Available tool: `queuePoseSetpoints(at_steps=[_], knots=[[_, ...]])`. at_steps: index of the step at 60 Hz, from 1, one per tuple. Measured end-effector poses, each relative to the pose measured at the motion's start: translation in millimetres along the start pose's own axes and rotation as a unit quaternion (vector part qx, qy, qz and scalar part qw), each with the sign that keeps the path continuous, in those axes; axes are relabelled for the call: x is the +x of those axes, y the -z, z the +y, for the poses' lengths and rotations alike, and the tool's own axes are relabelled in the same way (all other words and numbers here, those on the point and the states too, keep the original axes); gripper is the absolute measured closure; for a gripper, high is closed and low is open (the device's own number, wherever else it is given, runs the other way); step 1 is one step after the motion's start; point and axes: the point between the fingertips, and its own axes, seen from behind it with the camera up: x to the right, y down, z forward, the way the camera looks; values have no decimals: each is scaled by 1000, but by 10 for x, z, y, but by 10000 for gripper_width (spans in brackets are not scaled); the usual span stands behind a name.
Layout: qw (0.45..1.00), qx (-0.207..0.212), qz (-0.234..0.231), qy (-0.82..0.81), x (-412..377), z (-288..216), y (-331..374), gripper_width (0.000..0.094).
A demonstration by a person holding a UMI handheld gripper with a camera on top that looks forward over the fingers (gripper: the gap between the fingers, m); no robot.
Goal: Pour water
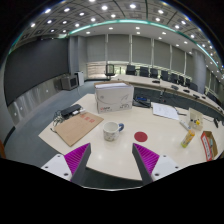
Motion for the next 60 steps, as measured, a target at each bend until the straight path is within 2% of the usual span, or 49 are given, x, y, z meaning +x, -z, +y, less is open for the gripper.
queuePoseSetpoints(at_steps=[8, 9, 13, 28, 34, 42, 60], knots=[[1000, 13, 12, -9, 558, 28, 4, 75], [1000, 13, 17, -12, 326, -42, -2, 75], [999, 17, 27, -15, 1008, 73, 29, 74], [997, 11, 69, -38, 2806, 496, -189, 74], [995, 2, 94, -29, 3532, 715, -413, 80], [993, 18, 106, -38, 4260, 807, -781, 75], [987, 57, 128, -77, 5170, 845, -1836, 76]])
